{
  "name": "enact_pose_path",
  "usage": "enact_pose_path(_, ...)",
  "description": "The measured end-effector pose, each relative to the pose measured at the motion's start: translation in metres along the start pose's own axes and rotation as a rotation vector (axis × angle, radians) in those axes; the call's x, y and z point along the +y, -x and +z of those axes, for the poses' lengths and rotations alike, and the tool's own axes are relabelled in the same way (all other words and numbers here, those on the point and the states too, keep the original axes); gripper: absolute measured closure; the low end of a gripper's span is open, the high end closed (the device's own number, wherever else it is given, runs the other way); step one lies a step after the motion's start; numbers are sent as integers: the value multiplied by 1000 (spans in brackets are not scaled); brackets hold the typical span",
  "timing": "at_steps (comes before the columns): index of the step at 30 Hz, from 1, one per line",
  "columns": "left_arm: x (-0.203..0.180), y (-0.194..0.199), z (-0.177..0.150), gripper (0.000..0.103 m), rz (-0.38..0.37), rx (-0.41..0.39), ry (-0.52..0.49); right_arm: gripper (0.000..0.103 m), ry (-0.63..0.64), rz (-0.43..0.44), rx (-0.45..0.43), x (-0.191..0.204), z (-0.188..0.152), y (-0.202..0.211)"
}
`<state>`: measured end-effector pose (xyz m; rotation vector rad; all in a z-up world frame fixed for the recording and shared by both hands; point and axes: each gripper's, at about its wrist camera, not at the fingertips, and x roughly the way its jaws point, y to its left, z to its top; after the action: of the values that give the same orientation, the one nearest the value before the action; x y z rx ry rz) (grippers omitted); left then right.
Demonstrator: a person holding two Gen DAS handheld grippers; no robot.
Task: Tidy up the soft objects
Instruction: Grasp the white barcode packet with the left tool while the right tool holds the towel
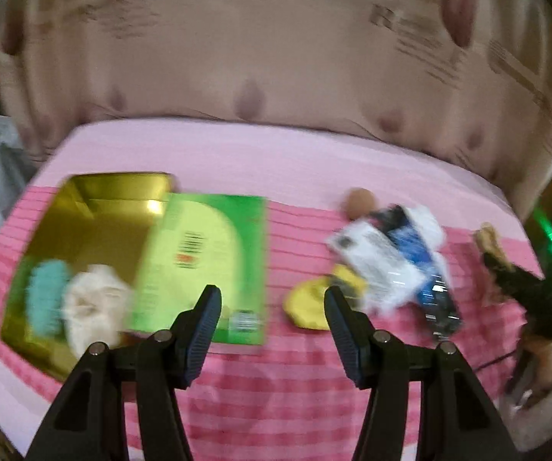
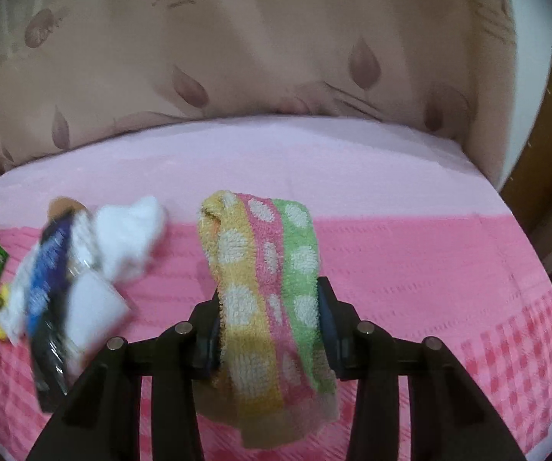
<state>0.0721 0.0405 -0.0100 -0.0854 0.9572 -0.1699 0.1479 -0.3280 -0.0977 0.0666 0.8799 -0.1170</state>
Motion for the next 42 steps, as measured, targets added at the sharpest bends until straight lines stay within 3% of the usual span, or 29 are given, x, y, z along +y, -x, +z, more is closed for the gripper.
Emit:
enact_pose_path(4,-26,-23,15,37,-101,107,36,64,-75,29,43,-16,-24,-11)
enact_pose_path(10,-46,-65,40,36,-249,329,176,62,-74,41,44,-16,-27,-9)
enact_pose_path(17,-68,-100,60,36,-181,391,190,60,-106,87,39,-26,-26,-11)
enact_pose_path(26,-70,-135,62,36,-89,436,182,58,-124,118,36,-29,-25,-12)
enact_pose_path(31,-67,-139,56,37,-76,433,156,57,-128,126,35,-30,-26,-11)
enact_pose_path(33,-66,-138,53,46,-68,434,127,56,-129,129,35,-31,-26,-11)
enact_pose_path(42,-68,-150,54,44,-47,441,96,55,-130,131,35,-30,-25,-11)
